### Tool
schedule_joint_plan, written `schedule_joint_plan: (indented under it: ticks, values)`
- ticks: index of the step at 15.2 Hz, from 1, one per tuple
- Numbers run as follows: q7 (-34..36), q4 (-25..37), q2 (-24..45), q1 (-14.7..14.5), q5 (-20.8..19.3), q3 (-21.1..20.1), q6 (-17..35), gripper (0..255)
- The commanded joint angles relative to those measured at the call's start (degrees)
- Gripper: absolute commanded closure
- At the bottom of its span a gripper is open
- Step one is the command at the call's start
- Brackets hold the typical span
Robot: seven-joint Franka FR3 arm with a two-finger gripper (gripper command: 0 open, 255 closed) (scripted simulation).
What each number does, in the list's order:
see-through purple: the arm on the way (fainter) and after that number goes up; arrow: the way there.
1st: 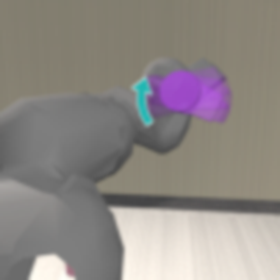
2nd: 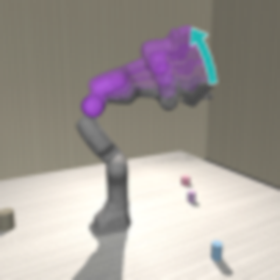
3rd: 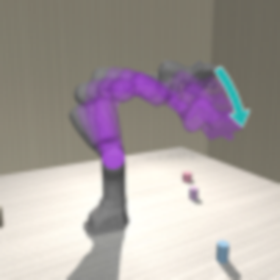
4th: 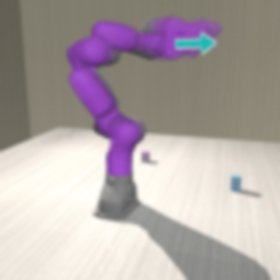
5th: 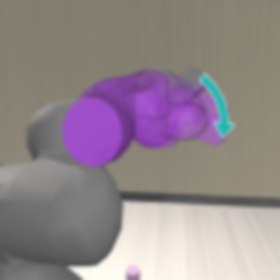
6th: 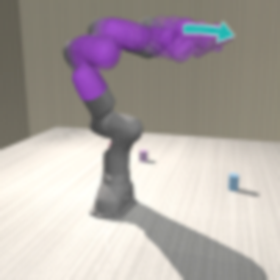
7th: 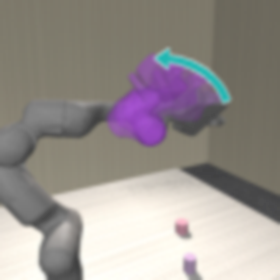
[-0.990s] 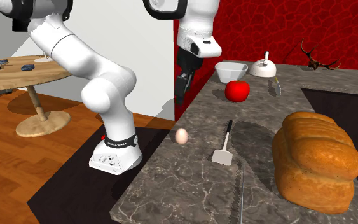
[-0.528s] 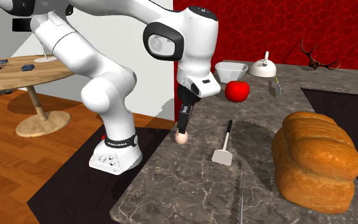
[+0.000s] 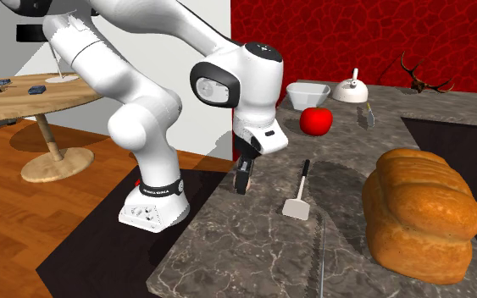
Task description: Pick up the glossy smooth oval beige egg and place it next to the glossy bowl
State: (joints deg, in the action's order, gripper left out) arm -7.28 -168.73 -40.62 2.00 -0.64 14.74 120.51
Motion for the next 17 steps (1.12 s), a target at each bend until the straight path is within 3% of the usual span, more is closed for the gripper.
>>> schedule_joint_plan:
  ticks: [1, 8, 9, 17]
  values:
    - [-0.01, -1.00, 0.69, -0.21, 0.14, 0.04, 1.76, 0]
    - [-0.01, -1.00, 0.69, -0.21, 0.14, 0.04, 1.76, 0]
    - [-0.01, -1.00, 0.69, -0.21, 0.14, 0.04, 1.76, 255]
    - [-0.02, -1.00, 0.70, -0.21, 0.14, 0.04, 1.76, 255]
